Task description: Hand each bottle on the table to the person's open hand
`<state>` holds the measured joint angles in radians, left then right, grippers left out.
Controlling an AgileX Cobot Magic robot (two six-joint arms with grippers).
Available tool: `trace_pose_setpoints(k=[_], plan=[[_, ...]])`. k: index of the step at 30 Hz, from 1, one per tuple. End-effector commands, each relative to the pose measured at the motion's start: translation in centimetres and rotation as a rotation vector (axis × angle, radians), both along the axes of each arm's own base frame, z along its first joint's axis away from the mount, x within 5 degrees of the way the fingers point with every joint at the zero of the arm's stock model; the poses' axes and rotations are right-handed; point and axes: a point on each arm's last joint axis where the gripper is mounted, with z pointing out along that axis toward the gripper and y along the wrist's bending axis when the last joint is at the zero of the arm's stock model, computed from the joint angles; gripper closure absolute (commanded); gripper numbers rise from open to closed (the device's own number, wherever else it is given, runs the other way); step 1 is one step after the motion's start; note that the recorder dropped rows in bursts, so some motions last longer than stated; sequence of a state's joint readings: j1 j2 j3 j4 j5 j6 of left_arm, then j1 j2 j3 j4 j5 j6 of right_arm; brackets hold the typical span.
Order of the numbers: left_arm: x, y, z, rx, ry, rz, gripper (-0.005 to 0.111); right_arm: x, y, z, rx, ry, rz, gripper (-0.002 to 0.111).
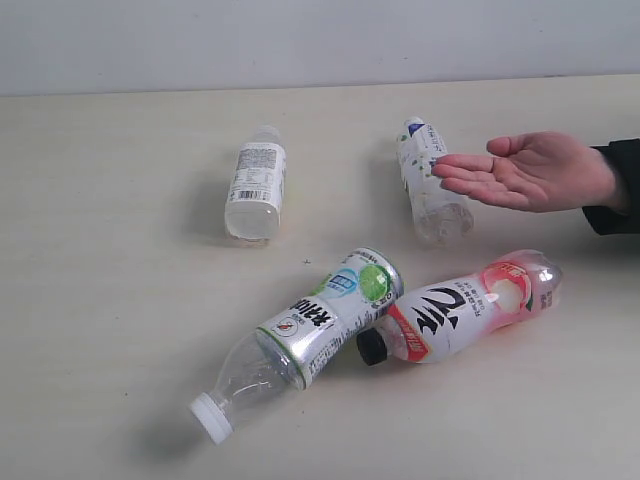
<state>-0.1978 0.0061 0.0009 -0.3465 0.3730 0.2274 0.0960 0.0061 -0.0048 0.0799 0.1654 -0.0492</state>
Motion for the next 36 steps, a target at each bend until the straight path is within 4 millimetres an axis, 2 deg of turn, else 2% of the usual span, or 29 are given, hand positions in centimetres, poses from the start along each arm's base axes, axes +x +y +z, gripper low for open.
trace_pose_setpoints(k=[1, 3, 6, 10, 12, 15, 17, 21, 23, 24, 25, 26, 28, 29, 31, 33, 35, 36], plan=[[0.0, 0.0, 0.1, -0.008, -0.009, 0.001, 0.107, 0.0, 0.0, 0.0, 0.001, -0.011, -0.004, 0.108], [0.0, 0.0, 0.1, -0.008, -0.009, 0.001, 0.107, 0.0, 0.0, 0.0, 0.001, -0.011, -0.004, 0.108], [0.2, 0.4, 0.7, 0.113, -0.117, 0.018, 0.107, 0.0, 0.0, 0.0, 0.001, -0.011, -0.004, 0.108], [0.5, 0.7, 2.1, -0.005, -0.246, 0.077, 0.107, 0.0, 0.0, 0.0, 0.001, -0.011, -0.004, 0.108], [0.5, 1.0, 3.2, -0.2, -0.317, 0.139, 0.107, 0.0, 0.0, 0.0, 0.001, -0.011, -0.004, 0.108], [0.5, 1.5, 3.8, -0.514, -0.302, 0.197, 0.107, 0.0, 0.0, 0.0, 0.001, -0.011, -0.004, 0.108], [0.5, 1.8, 4.1, -0.613, -0.322, 0.221, 0.107, 0.0, 0.0, 0.0, 0.001, -0.011, -0.004, 0.108], [-0.2, 3.4, 6.3, -0.688, -0.614, 0.32, 0.107, 0.0, 0.0, 0.0, 0.001, -0.011, -0.004, 0.108], [-1.0, 3.9, 8.5, -0.804, -0.738, 0.31, 0.107, 0.0, 0.0, 0.0, 0.001, -0.011, -0.004, 0.108], [-1.4, 3.8, 10.9, -0.793, -0.797, 0.274, 0.107, 0.0, 0.0, 0.0, 0.001, -0.011, -0.004, 0.108], [-1.3, 3.6, 12.2, -0.75, -0.814, 0.255, 0.107, 0.0, 0.0, 0.0, 0.001, -0.011, -0.004, 0.108], [-0.4, 2.7, 14.8, -0.626, -0.786, 0.21, 0.107, 0.0, 0.0, 0.0, 0.001, -0.011, -0.004, 0.108], [3.0, 1.0, 17.3, -0.392, -0.575, 0.162, 0.107, 0.0, 0.0, 0.0, 0.001, -0.011, -0.004, 0.108], [5.5, 0.2, 18.2, -0.306, -0.412, 0.149, 0.107, 0.0, 0.0, 0.0, 0.001, -0.011, -0.004, 0.108], [10.0, -1.2, 17.9, -0.171, -0.033, 0.123, 0.107, 0.0, 0.0, 0.0, 0.001, -0.011, -0.004, 0.108], [13.9, -2.7, 16.8, -0.018, 0.357, 0.053, 0.107, 0.0, 0.0, 0.0, 0.001, -0.011, -0.004, 0.108], [16.3, -4.6, 16.2, 0.09, 0.656, -0.139, 0.107, 0.0, 0.0, 0.0, 0.001, -0.011, -0.004, 0.108], [16.7, -5.3, 15.9, 0.135, 0.721, -0.235, 0.107, 0.0, 0.0, 0.0, 0.001, -0.011, -0.004, 0.108]])
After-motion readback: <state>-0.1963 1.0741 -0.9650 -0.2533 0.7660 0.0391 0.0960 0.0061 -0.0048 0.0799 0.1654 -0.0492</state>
